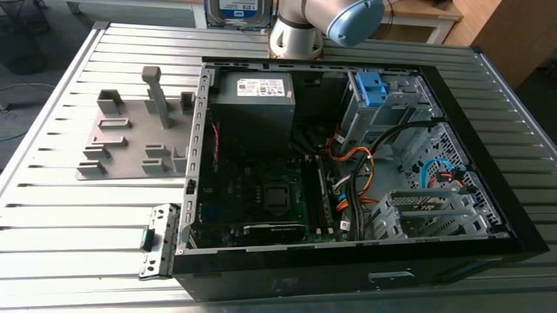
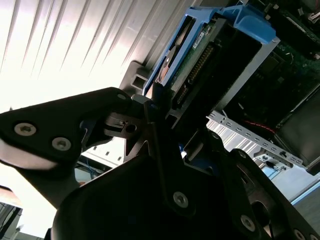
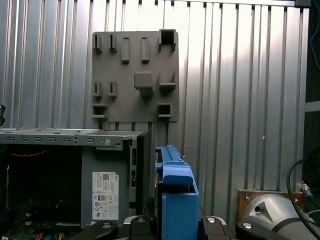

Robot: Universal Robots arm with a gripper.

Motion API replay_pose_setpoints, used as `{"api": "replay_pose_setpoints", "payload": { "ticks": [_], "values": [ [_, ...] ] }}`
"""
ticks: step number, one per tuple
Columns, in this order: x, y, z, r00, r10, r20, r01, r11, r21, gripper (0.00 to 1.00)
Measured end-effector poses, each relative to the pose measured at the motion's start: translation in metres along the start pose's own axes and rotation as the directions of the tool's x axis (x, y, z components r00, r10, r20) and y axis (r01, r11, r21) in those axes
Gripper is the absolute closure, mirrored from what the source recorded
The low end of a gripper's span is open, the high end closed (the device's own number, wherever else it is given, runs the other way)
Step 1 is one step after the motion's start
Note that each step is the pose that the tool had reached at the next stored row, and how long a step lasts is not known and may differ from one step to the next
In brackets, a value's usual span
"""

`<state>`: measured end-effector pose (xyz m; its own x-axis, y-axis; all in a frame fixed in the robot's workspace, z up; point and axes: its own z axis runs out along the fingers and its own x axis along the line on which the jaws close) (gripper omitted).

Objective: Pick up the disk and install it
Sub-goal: 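Pick up the disk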

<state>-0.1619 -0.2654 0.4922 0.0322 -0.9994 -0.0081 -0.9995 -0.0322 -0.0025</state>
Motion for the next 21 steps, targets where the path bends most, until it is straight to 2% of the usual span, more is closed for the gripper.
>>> {"api": "replay_pose_setpoints", "payload": {
  "ticks": [21],
  "values": [
    [0.0009,-0.0293,0.0003,1.0,0.0,0.0,0.0,1.0,0.0,0.64]
  ]
}}
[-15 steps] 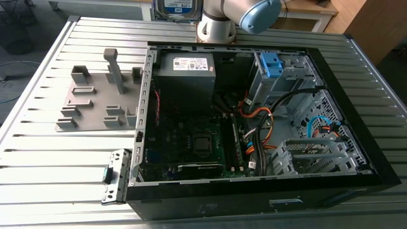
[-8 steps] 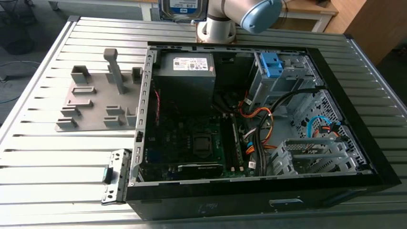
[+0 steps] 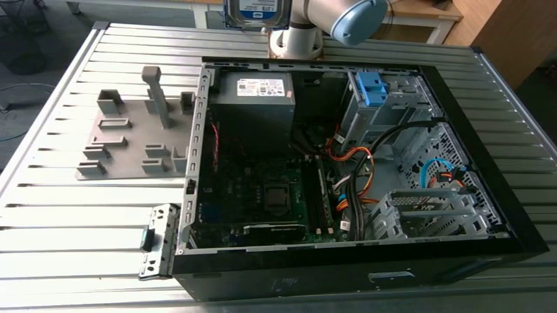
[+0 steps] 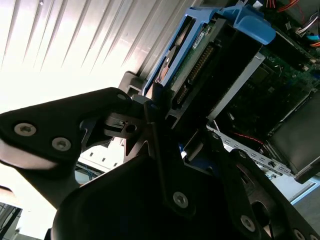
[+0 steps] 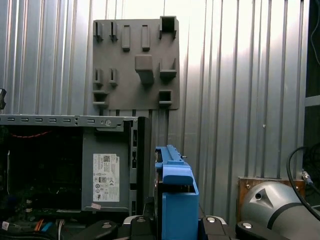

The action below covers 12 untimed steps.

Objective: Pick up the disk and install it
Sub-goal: 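Pick up the disk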

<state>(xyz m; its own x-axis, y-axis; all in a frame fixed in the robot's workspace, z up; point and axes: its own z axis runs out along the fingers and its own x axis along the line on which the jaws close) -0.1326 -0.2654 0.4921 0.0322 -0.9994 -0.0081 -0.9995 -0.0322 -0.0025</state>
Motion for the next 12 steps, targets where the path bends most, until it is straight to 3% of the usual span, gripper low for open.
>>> {"api": "replay_pose_setpoints", "payload": {
  "ticks": [12],
  "values": [
    [0.0005,-0.0156,0.0001,1.0,0.0,0.0,0.0,1.0,0.0,0.64]
  ]
}}
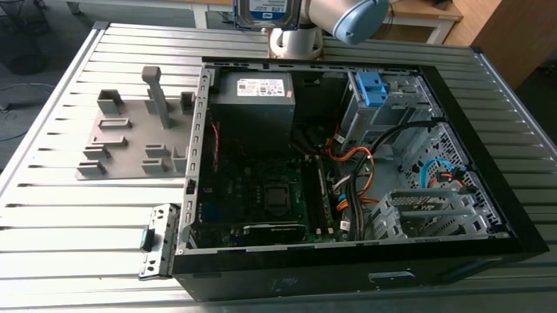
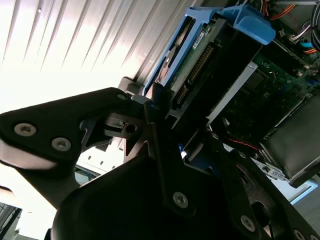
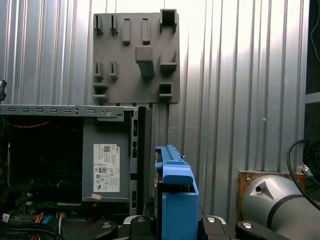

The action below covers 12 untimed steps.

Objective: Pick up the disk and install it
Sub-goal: 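Pick up the disk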

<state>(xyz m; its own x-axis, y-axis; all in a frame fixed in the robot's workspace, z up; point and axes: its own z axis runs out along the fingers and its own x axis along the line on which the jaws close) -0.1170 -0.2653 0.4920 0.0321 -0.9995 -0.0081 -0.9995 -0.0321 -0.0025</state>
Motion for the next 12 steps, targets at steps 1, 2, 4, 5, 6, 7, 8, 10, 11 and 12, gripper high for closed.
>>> {"api": "replay_pose_setpoints", "payload": {
  "ticks": [1,2,4,5,6,7,8,10,11,12],
  "values": [
    [0.0,-0.0013,0.0,1.0,0.0,0.0,0.0,1.0,0.0,0.64],
    [0.0001,-0.0025,0.0,1.0,0.0,0.0,0.0,1.0,0.0,0.64],
    [0.0002,-0.0051,0.0,1.0,0.0,0.0,0.0,1.0,0.0,0.64],
    [0.0002,-0.0063,0.0,1.0,0.0,0.0,0.0,1.0,0.0,0.64],
    [0.0003,-0.0075,0.0,1.0,0.0,0.0,0.0,1.0,-0.0001,0.64],
    [0.0003,-0.0086,0.0,1.0,0.0,0.0,0.0,1.0,0.0,0.64],
    [0.0003,-0.0097,0.0001,1.0,0.0,0.0,0.0,1.0,0.0,0.64],
    [0.0004,-0.0121,0.0001,1.0,0.0,0.0,0.0,1.0,0.0,0.64],
    [0.0004,-0.0132,0.0001,1.0,0.0,0.0,0.0,1.0,-0.0001,0.64],
    [0.0005,-0.0143,0.0001,1.0,0.0,0.0,0.0,1.0,0.0,0.64]
  ]
}}
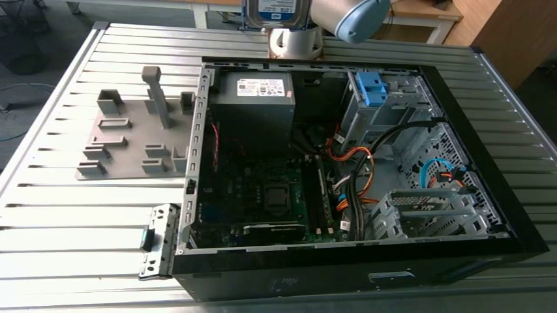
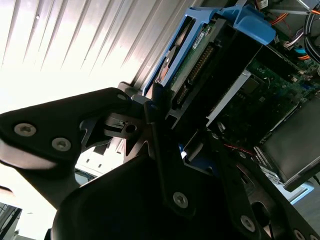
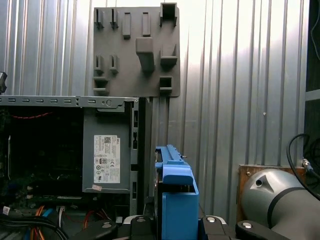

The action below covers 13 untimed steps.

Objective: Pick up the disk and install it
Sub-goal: 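Pick up the disk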

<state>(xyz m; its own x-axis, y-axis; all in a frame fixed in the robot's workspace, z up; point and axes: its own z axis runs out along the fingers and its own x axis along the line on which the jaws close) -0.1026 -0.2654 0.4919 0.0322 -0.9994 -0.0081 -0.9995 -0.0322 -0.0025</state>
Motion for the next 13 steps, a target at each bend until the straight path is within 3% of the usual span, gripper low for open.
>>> {"api": "replay_pose_setpoints", "payload": {
  "ticks": [13],
  "values": [
    [0.0005,-0.0169,0.0001,1.0,0.0,0.0,0.0,1.0,-0.0001,0.64]
  ]
}}
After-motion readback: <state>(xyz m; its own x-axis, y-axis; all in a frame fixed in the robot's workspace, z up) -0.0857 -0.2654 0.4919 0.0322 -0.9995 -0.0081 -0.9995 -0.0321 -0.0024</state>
